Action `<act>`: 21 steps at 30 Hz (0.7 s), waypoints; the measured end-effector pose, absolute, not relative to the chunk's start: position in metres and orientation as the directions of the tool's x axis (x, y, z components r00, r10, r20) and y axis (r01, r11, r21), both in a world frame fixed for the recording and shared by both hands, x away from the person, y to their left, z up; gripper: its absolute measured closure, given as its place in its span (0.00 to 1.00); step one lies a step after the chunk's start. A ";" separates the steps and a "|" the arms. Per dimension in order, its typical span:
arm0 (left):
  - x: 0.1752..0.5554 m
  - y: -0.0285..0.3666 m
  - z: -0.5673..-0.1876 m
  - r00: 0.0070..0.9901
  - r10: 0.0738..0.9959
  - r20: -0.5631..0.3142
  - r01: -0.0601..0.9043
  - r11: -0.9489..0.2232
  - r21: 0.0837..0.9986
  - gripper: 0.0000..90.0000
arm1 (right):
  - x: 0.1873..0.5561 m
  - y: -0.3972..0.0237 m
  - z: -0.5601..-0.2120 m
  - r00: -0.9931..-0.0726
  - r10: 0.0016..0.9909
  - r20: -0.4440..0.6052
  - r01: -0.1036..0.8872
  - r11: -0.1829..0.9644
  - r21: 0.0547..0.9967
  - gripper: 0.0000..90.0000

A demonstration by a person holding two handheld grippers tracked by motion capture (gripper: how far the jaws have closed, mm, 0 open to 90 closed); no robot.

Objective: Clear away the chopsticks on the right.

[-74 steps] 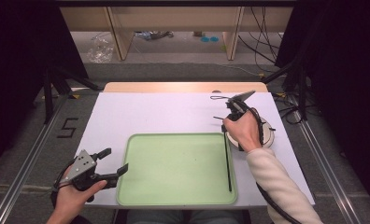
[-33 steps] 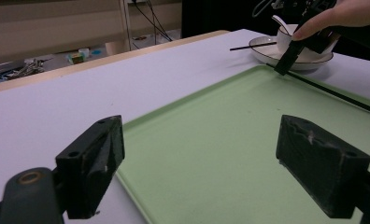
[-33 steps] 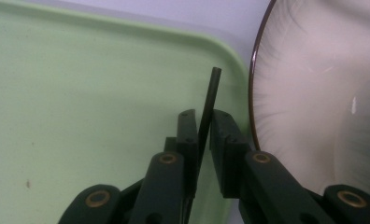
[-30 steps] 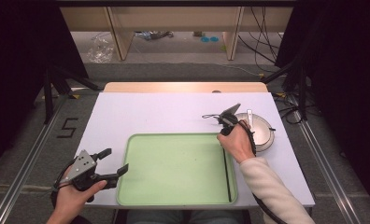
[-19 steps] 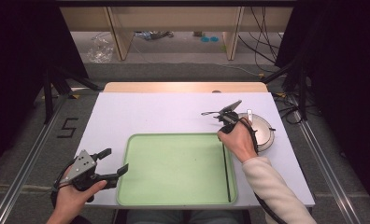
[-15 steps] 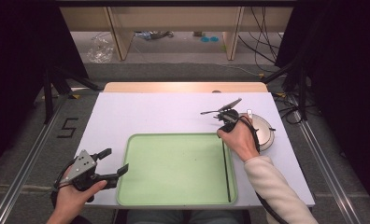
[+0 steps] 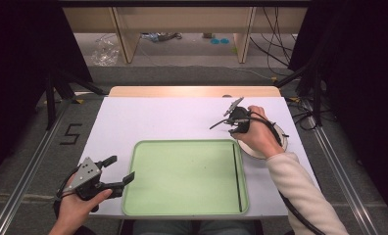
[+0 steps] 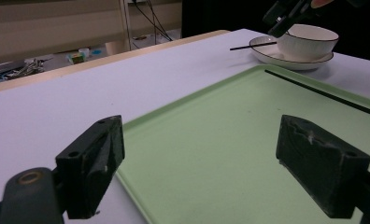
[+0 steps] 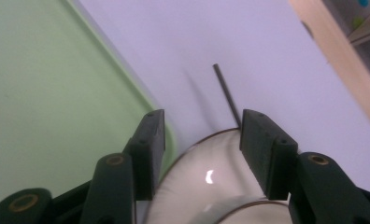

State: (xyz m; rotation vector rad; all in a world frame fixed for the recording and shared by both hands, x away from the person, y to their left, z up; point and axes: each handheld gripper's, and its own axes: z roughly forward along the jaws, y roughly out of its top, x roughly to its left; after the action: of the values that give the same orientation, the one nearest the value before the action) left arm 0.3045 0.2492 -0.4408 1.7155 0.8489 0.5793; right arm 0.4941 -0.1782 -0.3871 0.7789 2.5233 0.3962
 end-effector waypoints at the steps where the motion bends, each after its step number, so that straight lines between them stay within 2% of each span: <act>1: 0.305 0.249 -0.441 0.626 0.779 -0.035 0.252 -0.160 0.955 0.17 | 0.498 -0.179 -0.385 -0.740 0.556 -0.378 0.431 0.824 0.369 0.56; 6: 0.305 0.249 -0.441 0.625 0.780 -0.040 0.256 -0.156 0.954 0.17 | 0.514 -0.183 -0.382 -0.780 0.417 -0.466 0.330 0.908 0.259 0.58; 9: 0.305 0.249 -0.441 0.626 0.779 -0.035 0.252 -0.160 0.954 0.17 | 0.521 -0.182 -0.384 -0.790 0.368 -0.491 0.309 0.930 0.200 0.61; 10: 0.305 0.249 -0.441 0.626 0.779 -0.036 0.253 -0.159 0.954 0.17 | 0.526 -0.182 -0.385 -0.803 0.316 -0.506 0.260 0.949 0.180 0.62; 16: 0.305 0.249 -0.441 0.625 0.779 -0.041 0.256 -0.155 0.954 0.17 | 0.535 -0.173 -0.397 -0.827 0.266 -0.495 0.227 0.964 0.139 0.66; 19: 0.304 0.249 -0.441 0.625 0.779 -0.040 0.256 -0.156 0.954 0.17 | 0.538 -0.168 -0.406 -0.832 0.297 -0.468 0.259 0.955 0.144 0.68; 21: 0.305 0.250 -0.441 0.625 0.779 -0.042 0.256 -0.154 0.954 0.17 | 0.542 -0.166 -0.410 -0.838 0.279 -0.469 0.246 0.960 0.132 0.69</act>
State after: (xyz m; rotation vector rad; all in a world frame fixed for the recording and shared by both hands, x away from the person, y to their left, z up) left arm 0.3047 0.2495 -0.4412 1.7101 0.8534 0.5736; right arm 0.5422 -0.1664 -0.4099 0.3729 2.6089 0.0904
